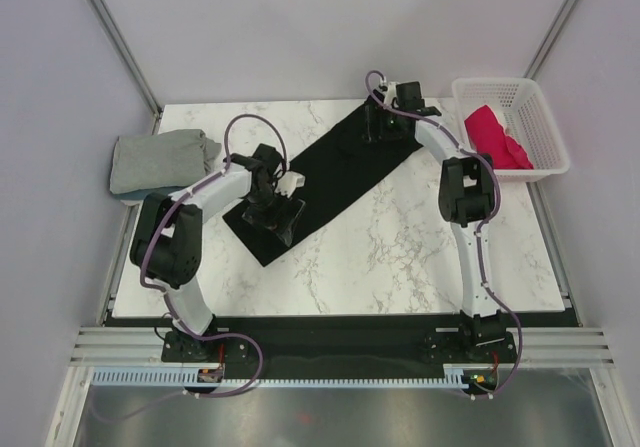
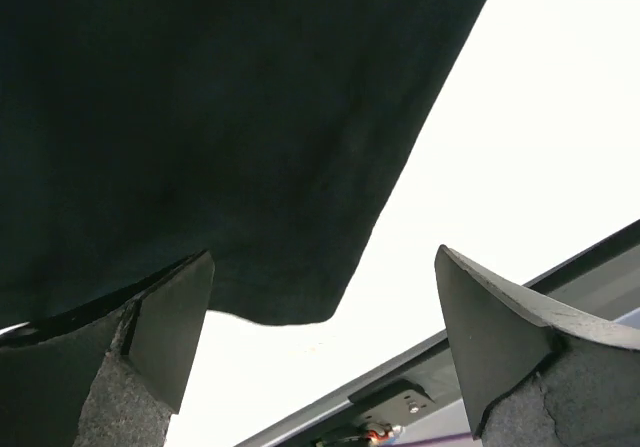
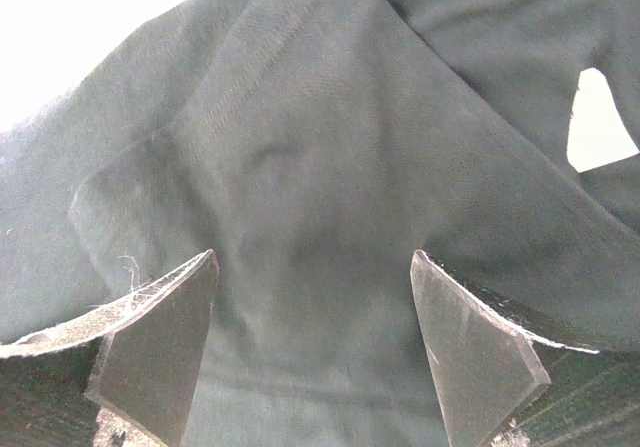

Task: Fold and stack the t-shirts
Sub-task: Fold the tshirt

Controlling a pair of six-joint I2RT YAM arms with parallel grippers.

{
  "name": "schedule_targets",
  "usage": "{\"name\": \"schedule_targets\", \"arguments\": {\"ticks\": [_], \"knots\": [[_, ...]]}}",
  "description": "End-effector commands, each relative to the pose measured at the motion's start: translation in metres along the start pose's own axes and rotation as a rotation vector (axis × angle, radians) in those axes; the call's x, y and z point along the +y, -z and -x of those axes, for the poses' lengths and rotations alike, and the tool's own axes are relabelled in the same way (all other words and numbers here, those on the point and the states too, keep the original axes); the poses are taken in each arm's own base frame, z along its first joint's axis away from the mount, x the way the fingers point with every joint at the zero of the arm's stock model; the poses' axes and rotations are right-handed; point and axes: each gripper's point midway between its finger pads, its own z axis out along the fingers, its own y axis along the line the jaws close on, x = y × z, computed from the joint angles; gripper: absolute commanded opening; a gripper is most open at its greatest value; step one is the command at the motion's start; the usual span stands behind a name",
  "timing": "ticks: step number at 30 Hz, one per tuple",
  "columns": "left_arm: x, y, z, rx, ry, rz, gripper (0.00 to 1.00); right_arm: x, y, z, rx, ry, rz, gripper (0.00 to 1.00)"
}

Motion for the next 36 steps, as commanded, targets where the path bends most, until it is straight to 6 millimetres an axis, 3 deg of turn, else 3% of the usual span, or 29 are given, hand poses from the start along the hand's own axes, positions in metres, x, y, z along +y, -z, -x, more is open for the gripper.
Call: {"name": "schedule_targets", "arguments": {"ticks": [1,2,4,7,13,18,22,26,36], "knots": [[0.002,0.052,0.052,-0.203,-0.076,0.066,1.0,0.002,0.068,0.06,-0.127,-0.023,-0.025,0.86],[0.016,0.057,0.036,-0.128,-0.058,0.149,1.0,-0.003,0.076,0.063,-0.134,-0.05,-0.029,0.86],[0.021,0.06,0.05,-0.149,-0.074,0.169,1.0,-0.003,0.091,0.061,-0.133,-0.077,-0.02,0.86],[0.033,0.058,0.067,-0.174,-0.078,0.198,1.0,-0.007,0.098,0.045,-0.099,-0.114,-0.014,0.86],[0.057,0.031,0.097,-0.16,-0.074,0.206,1.0,-0.019,0.088,-0.004,0.012,-0.255,0.016,0.86],[0.069,0.003,0.108,-0.112,-0.062,0.188,1.0,-0.03,0.077,-0.026,0.06,-0.292,0.016,0.86],[0.069,-0.005,0.113,-0.099,-0.046,0.174,1.0,-0.035,0.067,-0.033,0.074,-0.29,0.012,0.86],[0.066,-0.015,0.1,-0.052,-0.041,0.188,1.0,-0.039,0.054,-0.036,0.078,-0.29,0.013,0.86],[0.01,-0.037,0.058,0.05,-0.148,0.171,1.0,-0.045,0.034,-0.032,0.064,-0.277,0.024,0.86]]}}
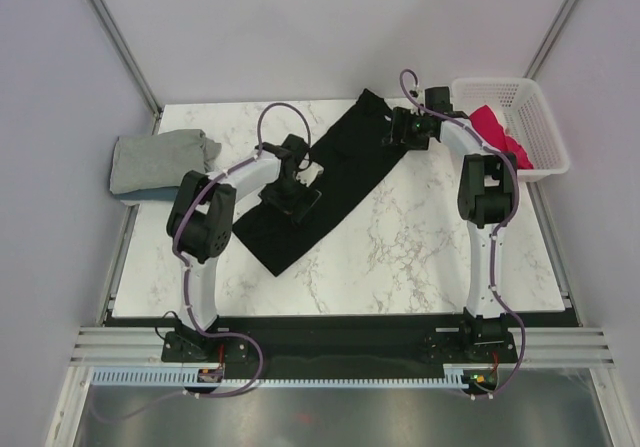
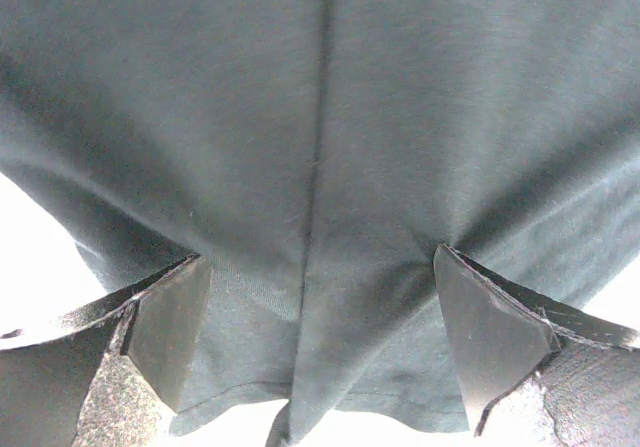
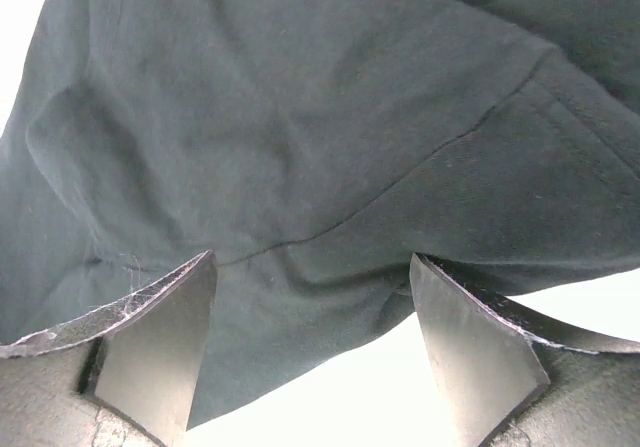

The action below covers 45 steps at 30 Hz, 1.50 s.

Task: Fold and stack the t-shirts
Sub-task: Fold the tshirt

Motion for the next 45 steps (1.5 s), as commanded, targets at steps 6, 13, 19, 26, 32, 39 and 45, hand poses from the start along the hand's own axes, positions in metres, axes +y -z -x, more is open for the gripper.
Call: {"name": "schedule_targets", "arguments": {"ticks": [6,13,19,26,32,39,45], "knots": [[-0.073,0.007,-0.029,0.05,-0.15,-0.071,1.0,-0.002,-0.018,0.015,-0.033,0.016,0.021,0.86],[-0.113,0.017,-0.031,0.03,-0.264,-0.086,1.0,0.005,-0.036,0.033,-0.09,0.044,0.04,0.87],[-0.144,0.03,-0.039,0.006,-0.355,-0.099,1.0,0.023,-0.055,0.039,-0.12,0.068,0.072,0.88],[-0.173,0.082,-0.015,-0.171,-0.425,-0.115,1.0,0.043,-0.065,0.054,-0.179,0.113,0.086,0.89],[-0.163,0.107,-0.002,-0.192,-0.419,-0.034,1.0,0.048,-0.035,0.068,-0.203,0.129,0.082,0.9],[-0.202,0.092,-0.019,-0.13,-0.425,-0.215,1.0,0.046,-0.013,0.075,-0.214,0.135,0.063,0.9],[-0.207,0.066,-0.049,-0.02,-0.418,-0.259,1.0,0.044,-0.015,0.072,-0.209,0.145,0.055,0.9]]}}
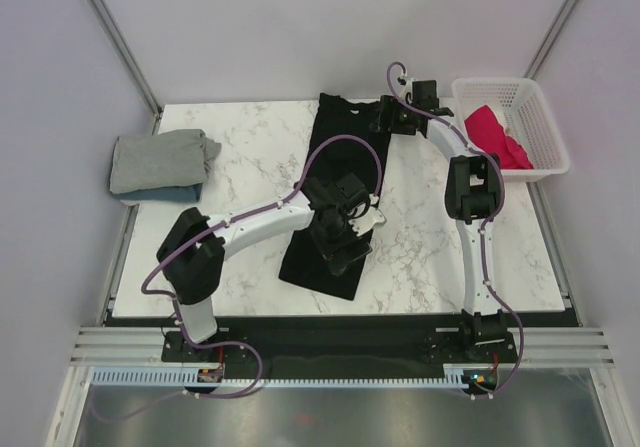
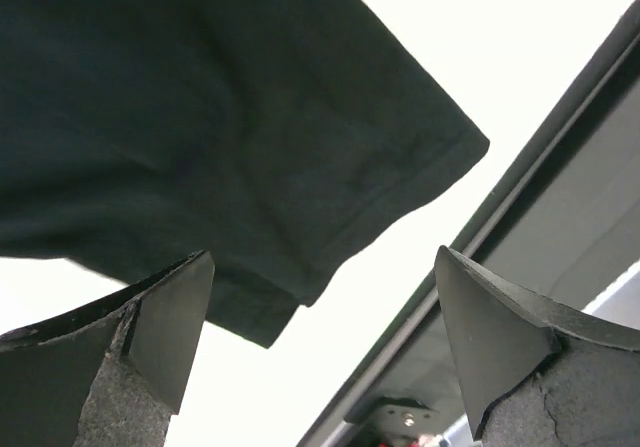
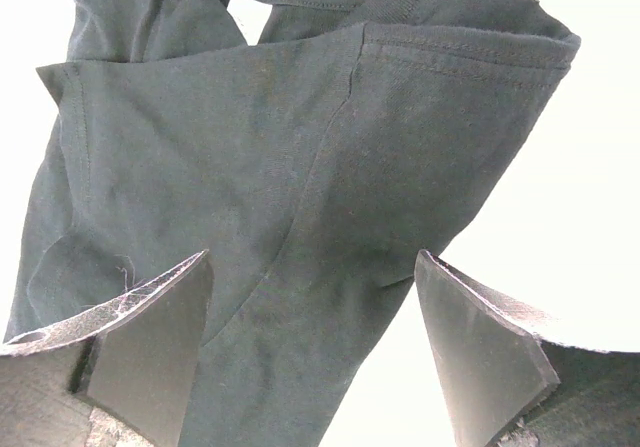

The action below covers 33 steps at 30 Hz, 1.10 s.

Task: Fold and stack the t-shirts
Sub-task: Fold the tshirt

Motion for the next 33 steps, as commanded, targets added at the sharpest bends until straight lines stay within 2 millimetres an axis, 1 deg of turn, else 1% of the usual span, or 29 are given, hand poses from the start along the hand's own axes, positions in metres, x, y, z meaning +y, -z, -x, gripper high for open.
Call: {"name": "schedule_targets", "arguments": {"ticks": [1,2,5,7,12,13,14,16,17,18,19,20,21,22,23,25,27,30,31,33], "knots": [[-0.014,-0.017,-0.02,0.074,0.043,-0.069,1.0,0.015,0.019,0.029,-0.062,0.051,0.003,0.9],[-0.014,-0.023,-0.027,0.101,0.048,-0.073,1.0,0.015,0.018,0.029,-0.061,0.053,0.002,0.9],[-0.014,-0.033,-0.036,0.144,0.056,-0.08,1.0,0.017,0.014,0.028,-0.065,0.056,0.005,0.9],[-0.014,-0.039,-0.038,0.163,0.058,-0.083,1.0,0.017,0.013,0.028,-0.065,0.053,0.005,0.9],[-0.011,-0.059,-0.039,0.213,0.067,-0.091,1.0,0.016,0.003,0.021,-0.059,0.043,0.015,0.9],[-0.032,-0.07,-0.004,0.075,0.078,-0.222,1.0,0.014,-0.002,0.017,-0.052,0.041,0.015,0.9],[-0.032,-0.073,0.003,0.068,0.075,-0.228,1.0,0.011,-0.004,0.017,-0.056,0.04,0.012,0.9],[-0.034,-0.085,0.004,0.091,0.085,-0.239,1.0,0.008,-0.009,0.016,-0.057,0.041,0.006,0.9],[-0.035,-0.085,0.015,0.072,0.095,-0.243,1.0,0.008,-0.011,0.016,-0.061,0.044,0.007,0.9],[-0.038,-0.086,0.02,0.066,0.1,-0.257,1.0,0.006,-0.012,0.017,-0.065,0.047,0.005,0.9],[-0.04,-0.092,0.02,0.078,0.111,-0.264,1.0,0.005,-0.015,0.018,-0.069,0.049,0.004,0.9],[-0.043,-0.091,0.029,0.061,0.102,-0.268,1.0,0.006,-0.016,0.019,-0.073,0.051,0.006,0.91],[-0.048,-0.093,0.032,0.061,0.091,-0.274,1.0,0.006,-0.016,0.024,-0.086,0.054,0.008,0.9],[-0.051,-0.096,0.033,0.066,0.094,-0.277,1.0,0.006,-0.02,0.022,-0.085,0.053,0.011,0.91],[-0.052,-0.096,0.04,0.053,0.087,-0.279,1.0,0.006,-0.021,0.024,-0.093,0.052,0.014,0.91],[-0.058,-0.097,0.046,0.049,0.085,-0.286,1.0,0.006,-0.022,0.026,-0.103,0.052,0.017,0.91],[-0.065,-0.098,0.05,0.047,0.075,-0.292,1.0,0.008,-0.023,0.03,-0.116,0.055,0.022,0.91],[-0.072,-0.102,0.055,0.049,0.063,-0.292,1.0,0.003,-0.026,0.031,-0.123,0.051,0.018,0.92],[-0.077,-0.102,0.058,0.045,0.049,-0.293,1.0,0.004,-0.027,0.031,-0.125,0.05,0.02,0.92],[-0.079,-0.102,0.059,0.047,0.043,-0.281,1.0,0.002,-0.026,0.031,-0.124,0.048,0.021,0.92]]}}
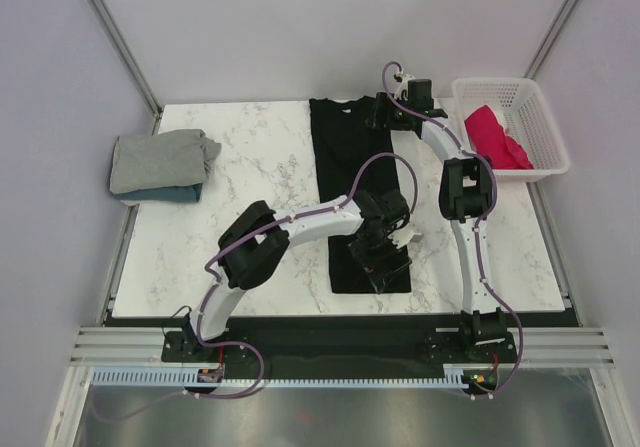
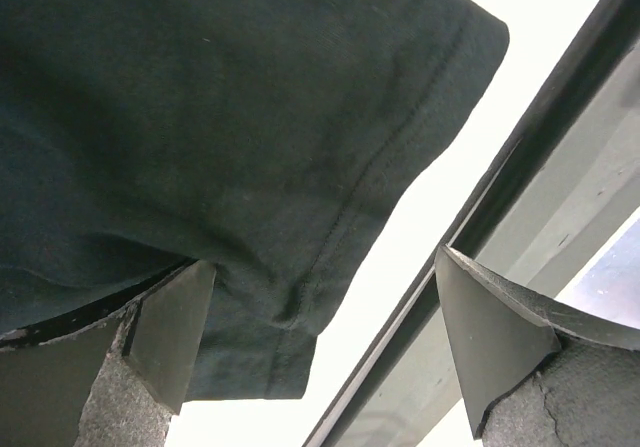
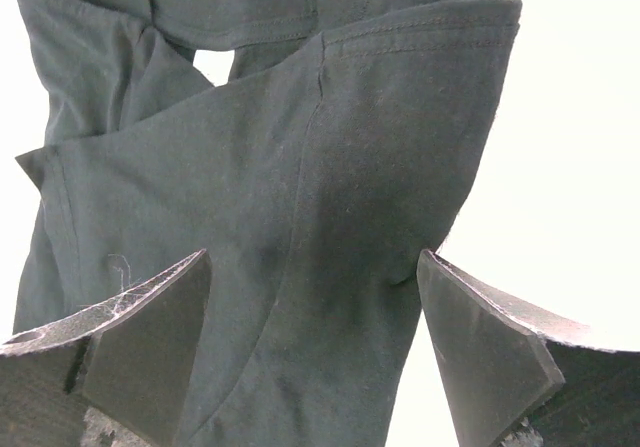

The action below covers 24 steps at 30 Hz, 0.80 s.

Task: Fold and stack the t-shirts
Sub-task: Fold the tshirt

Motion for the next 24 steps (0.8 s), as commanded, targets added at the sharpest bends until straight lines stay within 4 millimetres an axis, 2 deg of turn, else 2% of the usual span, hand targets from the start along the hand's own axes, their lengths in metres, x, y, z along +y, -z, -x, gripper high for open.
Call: {"name": "schedule_targets", "arguments": {"ticks": [1,2,3,4,5,6,7,8,9,10,11,12,13,14,15,16,17,18,20,21,22,23,24], "knots": [[-0.011,-0.019,0.011,-0.017,-0.015,-0.022,1.0,0.004,0.001,0.021,-0.056,0.011,0.013,0.92],[-0.007,-0.016,0.011,-0.023,-0.016,0.011,1.0,0.001,0.007,0.025,-0.058,0.007,0.004,0.92],[-0.007,-0.004,0.013,-0.045,-0.028,0.032,1.0,-0.002,0.011,0.028,-0.06,0.006,-0.004,0.92],[-0.005,0.002,0.007,-0.044,-0.034,0.054,1.0,0.002,0.024,0.042,-0.077,0.021,-0.008,0.92],[-0.001,0.012,0.007,-0.06,-0.039,0.089,1.0,-0.004,0.034,0.052,-0.092,0.02,-0.021,0.93],[-0.006,0.041,0.011,-0.124,-0.055,0.105,1.0,-0.006,0.044,0.059,-0.099,0.016,-0.03,0.93],[-0.004,0.048,0.001,-0.121,-0.054,0.122,1.0,0.002,0.068,0.083,-0.138,0.021,-0.028,0.93],[-0.001,0.06,-0.003,-0.137,-0.051,0.15,1.0,-0.005,0.085,0.094,-0.159,0.009,-0.038,0.93],[0.002,0.077,-0.005,-0.17,-0.036,0.155,1.0,-0.01,0.094,0.086,-0.137,-0.014,-0.05,0.93],[0.0,0.1,-0.01,-0.222,-0.013,0.161,1.0,0.001,0.127,0.11,-0.187,-0.027,-0.048,0.93],[0.003,0.115,-0.012,-0.257,0.013,0.174,1.0,-0.001,0.143,0.112,-0.19,-0.049,-0.038,0.93],[0.016,0.131,-0.014,-0.289,0.058,0.182,1.0,0.001,0.147,0.089,-0.136,-0.087,-0.03,0.93],[0.014,0.15,-0.015,-0.341,0.114,0.17,1.0,0.001,0.182,0.102,-0.171,-0.11,-0.027,0.93],[0.019,0.158,-0.016,-0.363,0.158,0.166,1.0,0.002,0.197,0.095,-0.153,-0.164,0.005,0.93],[0.036,0.169,-0.019,-0.387,0.203,0.185,1.0,0.0,0.199,0.057,-0.074,-0.233,0.018,0.92],[0.043,0.17,-0.026,-0.387,0.228,0.193,1.0,0.015,0.222,0.056,-0.075,-0.245,0.049,0.91],[0.051,0.172,-0.031,-0.388,0.251,0.2,1.0,0.019,0.231,0.035,-0.019,-0.3,0.062,0.91],[0.068,0.171,-0.043,-0.377,0.306,0.214,1.0,0.033,0.243,0.003,0.057,-0.351,0.121,0.9],[0.087,0.166,-0.056,-0.353,0.37,0.225,1.0,0.047,0.255,-0.037,0.162,-0.446,0.169,0.88],[0.099,0.162,-0.068,-0.332,0.416,0.23,1.0,0.057,0.265,-0.072,0.238,-0.511,0.192,0.88],[0.111,0.167,-0.037,-0.468,0.441,0.234,0.97,0.061,0.272,-0.089,0.274,-0.562,0.196,0.88],[0.059,0.162,-0.019,-0.473,0.651,-0.11,0.95,0.063,0.277,-0.107,0.304,-0.606,0.198,0.88],[0.056,0.157,-0.02,-0.456,0.715,-0.148,0.93,0.073,0.288,-0.138,0.365,-0.683,0.208,0.87]]}}
